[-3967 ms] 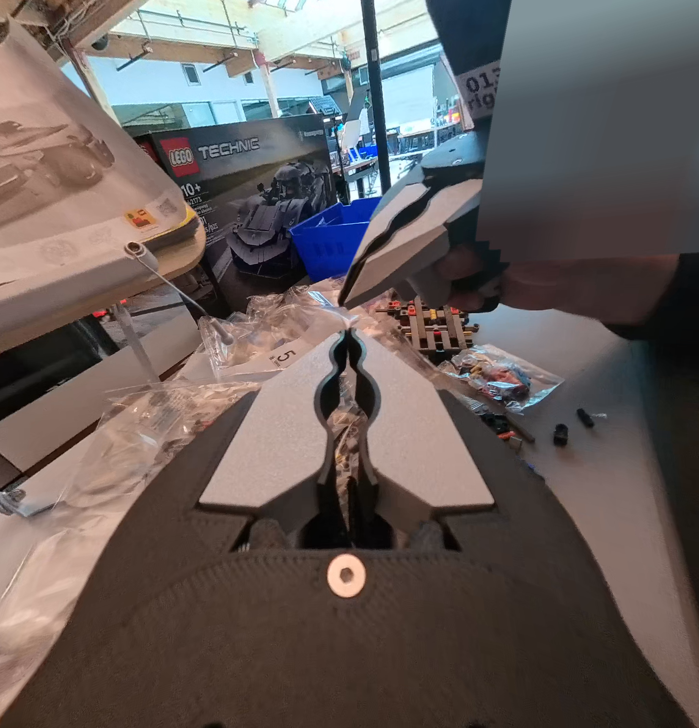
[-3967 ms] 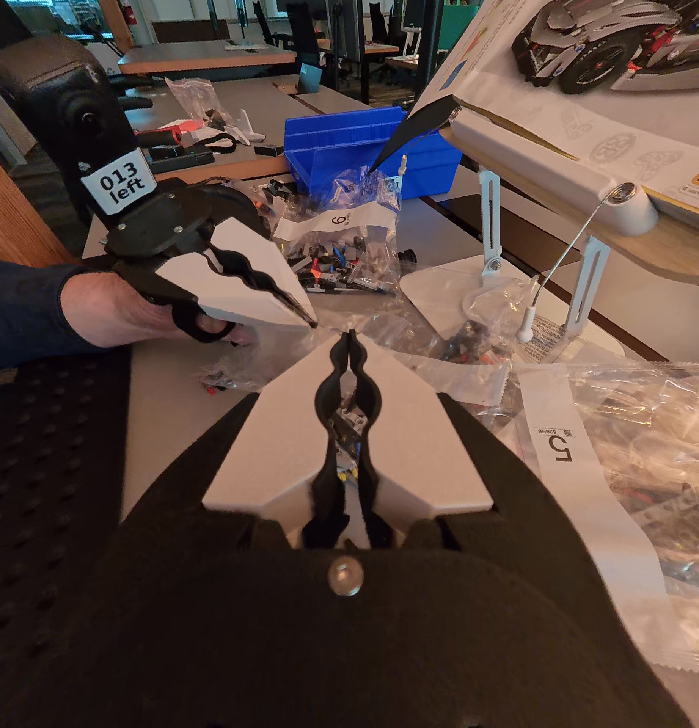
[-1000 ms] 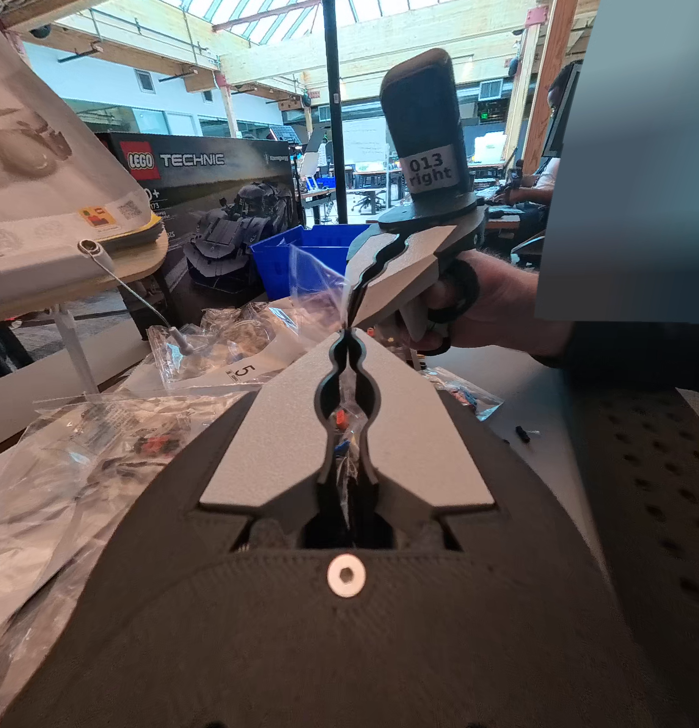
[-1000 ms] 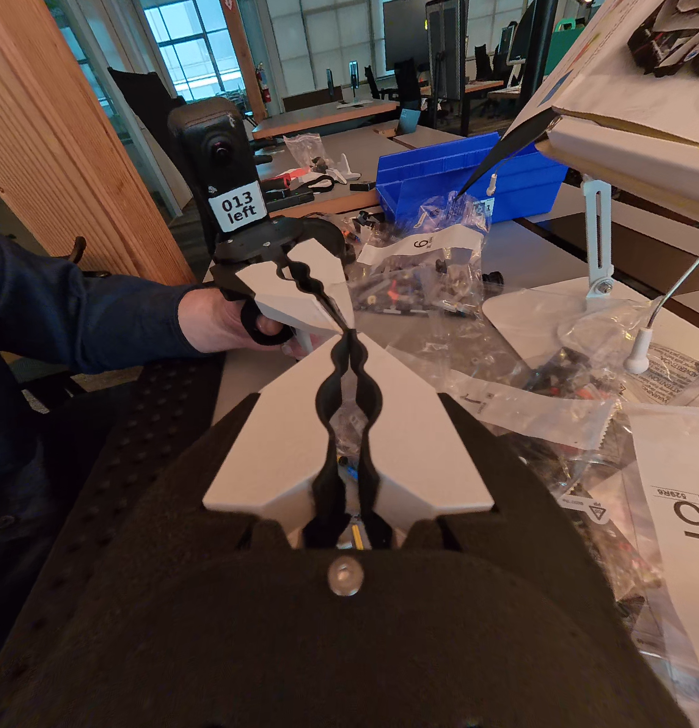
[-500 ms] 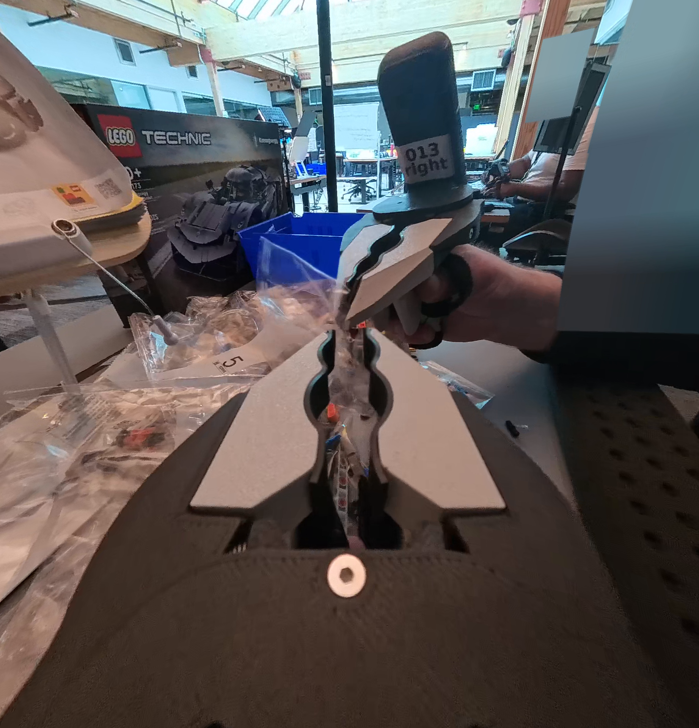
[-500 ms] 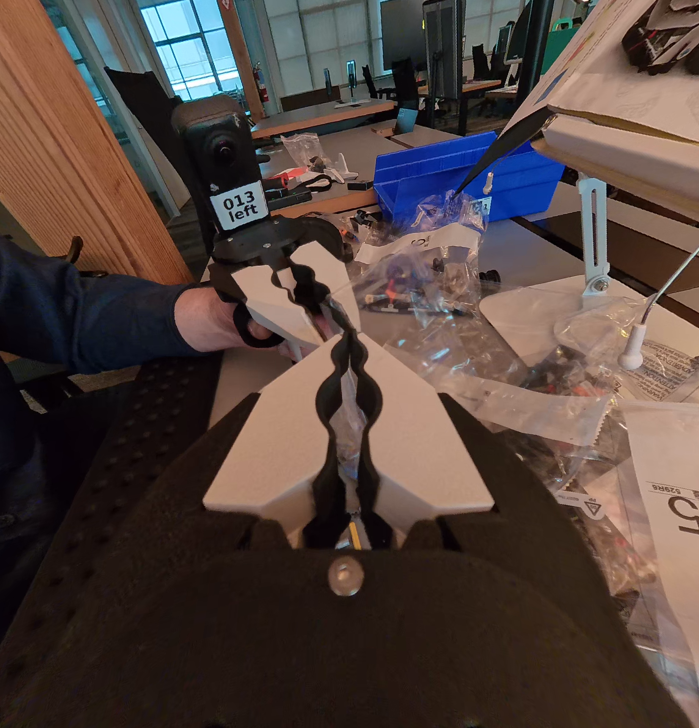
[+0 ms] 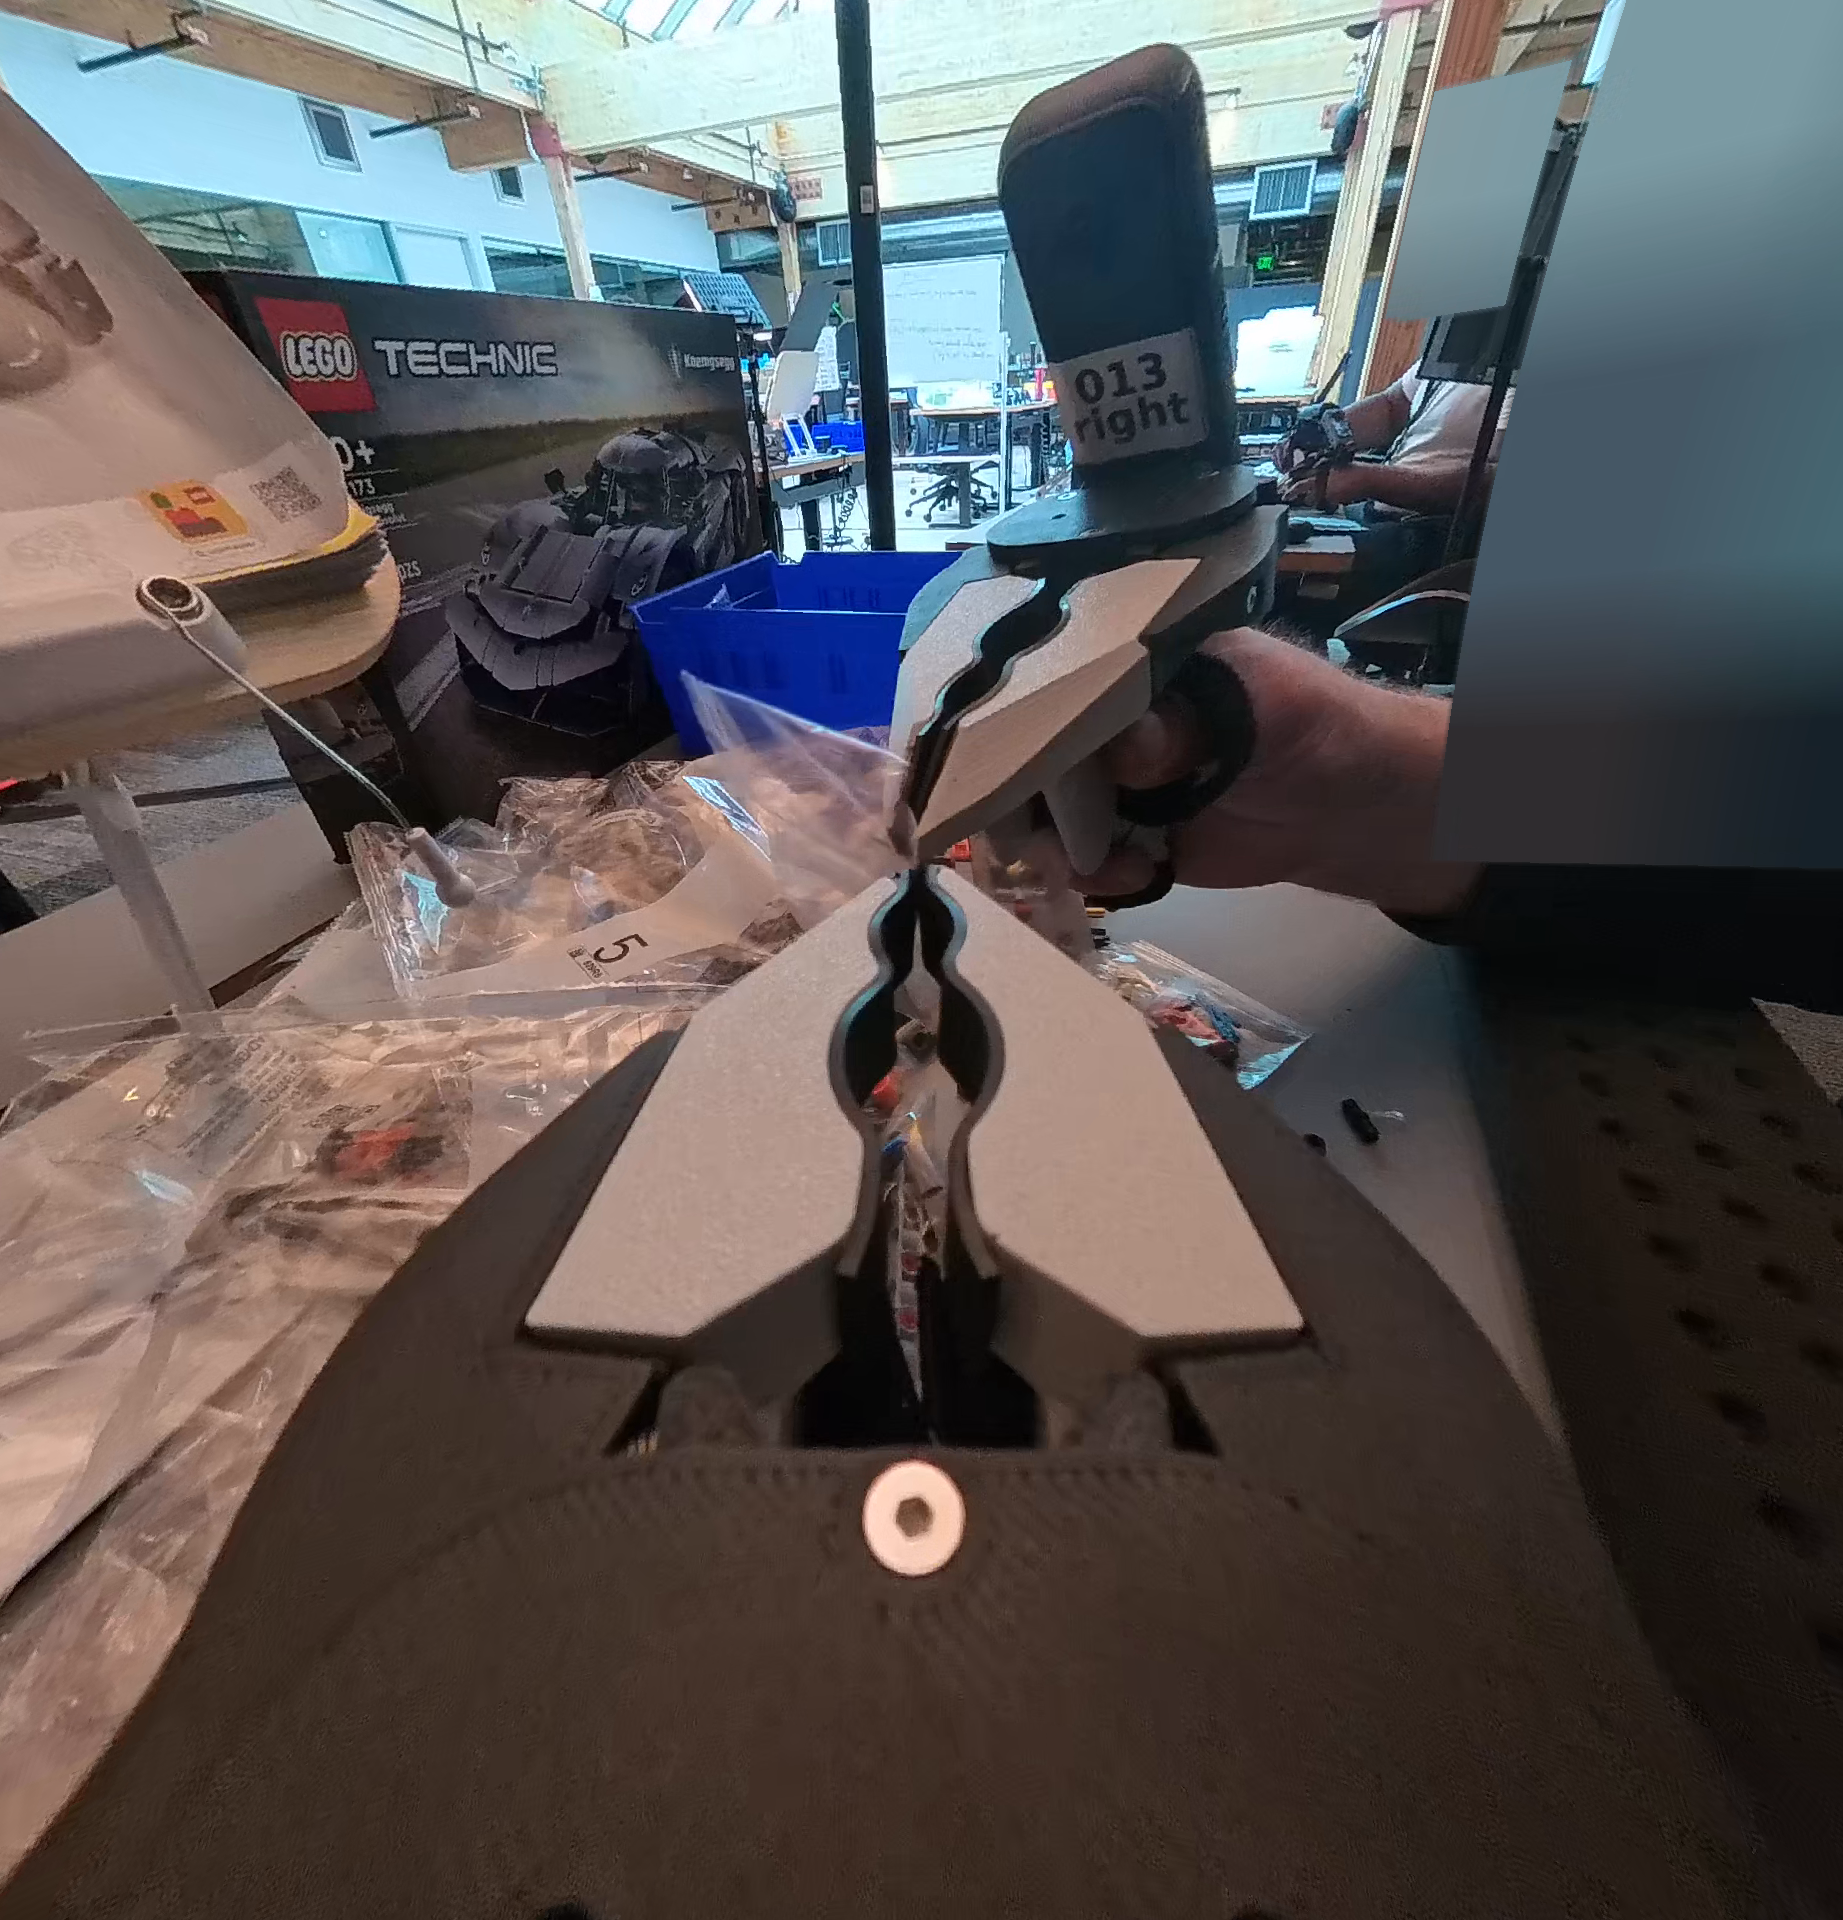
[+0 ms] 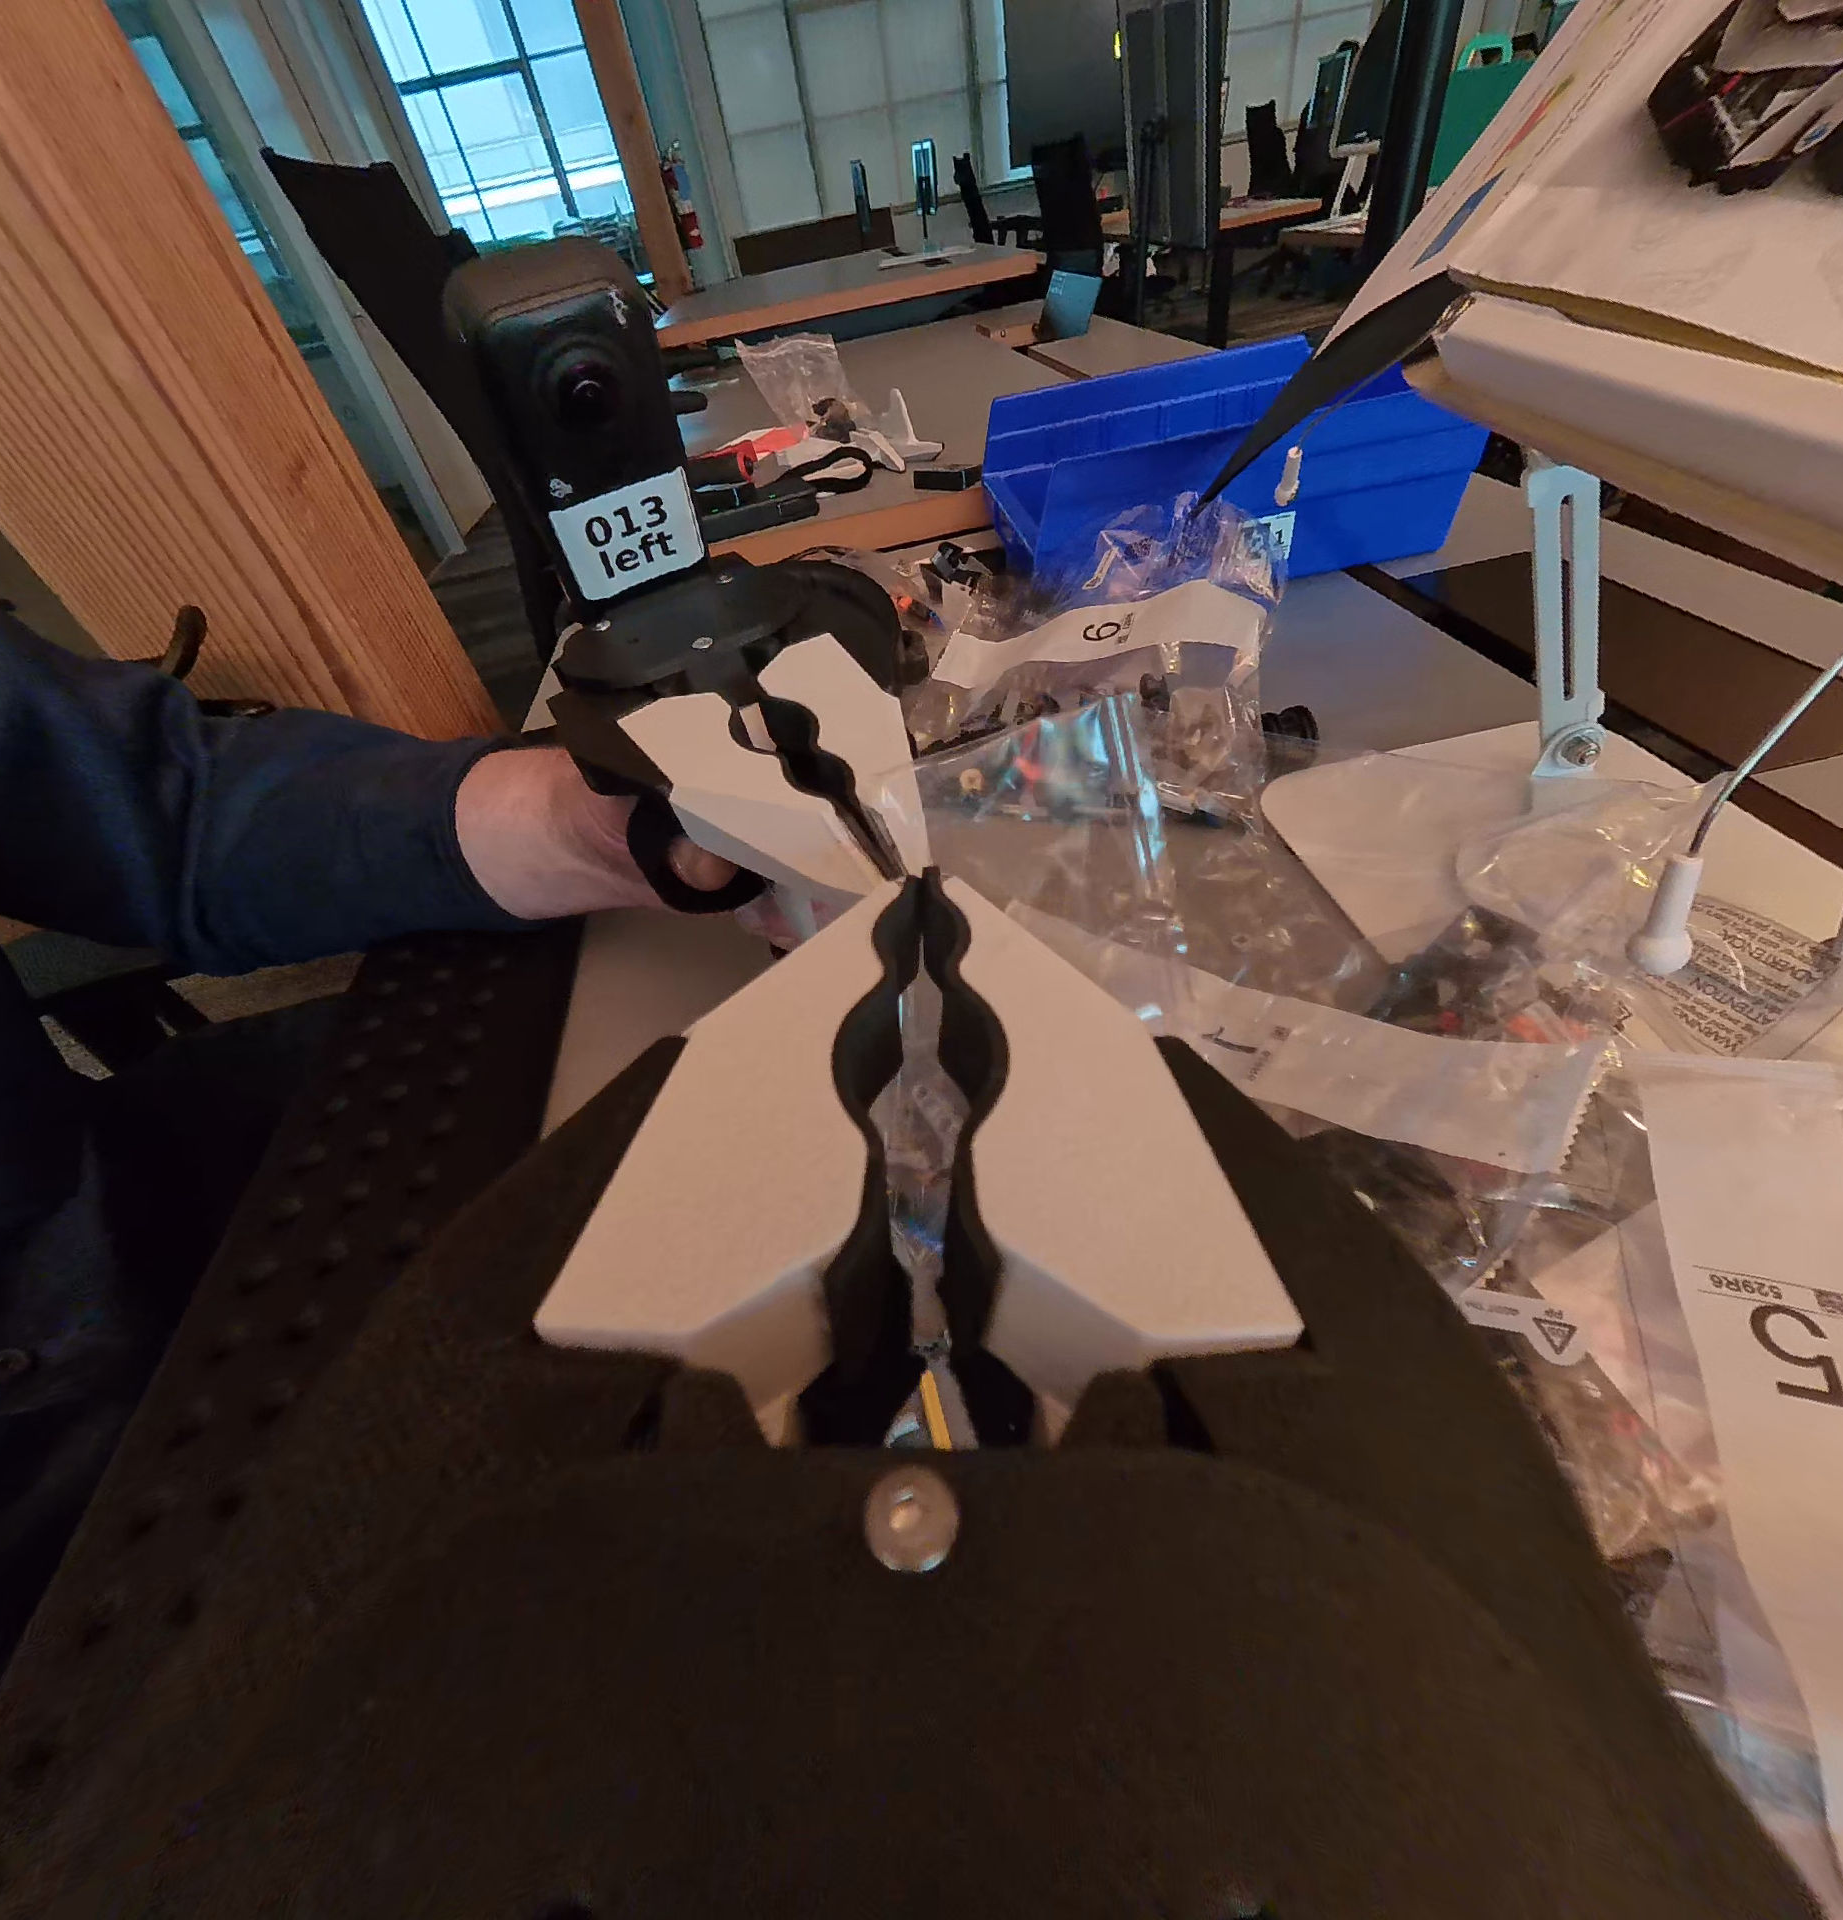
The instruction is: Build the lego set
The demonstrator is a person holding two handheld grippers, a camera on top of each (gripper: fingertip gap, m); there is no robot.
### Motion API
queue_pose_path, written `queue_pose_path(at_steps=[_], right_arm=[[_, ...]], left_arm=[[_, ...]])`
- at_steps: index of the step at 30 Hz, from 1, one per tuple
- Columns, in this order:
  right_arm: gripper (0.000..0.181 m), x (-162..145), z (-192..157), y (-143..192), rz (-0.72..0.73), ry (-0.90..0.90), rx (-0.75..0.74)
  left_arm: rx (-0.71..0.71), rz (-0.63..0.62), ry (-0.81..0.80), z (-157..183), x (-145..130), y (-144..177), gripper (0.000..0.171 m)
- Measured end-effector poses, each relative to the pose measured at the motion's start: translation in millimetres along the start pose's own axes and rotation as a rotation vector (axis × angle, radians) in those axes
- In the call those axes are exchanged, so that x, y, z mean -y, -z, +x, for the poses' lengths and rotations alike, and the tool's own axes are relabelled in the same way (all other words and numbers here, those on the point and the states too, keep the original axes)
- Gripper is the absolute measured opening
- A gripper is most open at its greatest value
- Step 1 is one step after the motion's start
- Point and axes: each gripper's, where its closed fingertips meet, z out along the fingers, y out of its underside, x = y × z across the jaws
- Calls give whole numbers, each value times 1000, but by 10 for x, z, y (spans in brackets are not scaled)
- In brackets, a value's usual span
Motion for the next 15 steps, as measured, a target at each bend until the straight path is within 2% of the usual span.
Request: queue_pose_path(at_steps=[9,14,15], right_arm=[[0,25,54,77,-2,11,-32],[0,-19,26,14,-53,107,-87],[9,-40,55,-4,-66,114,-111]], left_arm=[[29,8,-19,-45,31,34,0],[32,-8,-31,-35,4,14,0],[33,-11,-36,-31,-1,10,0]])
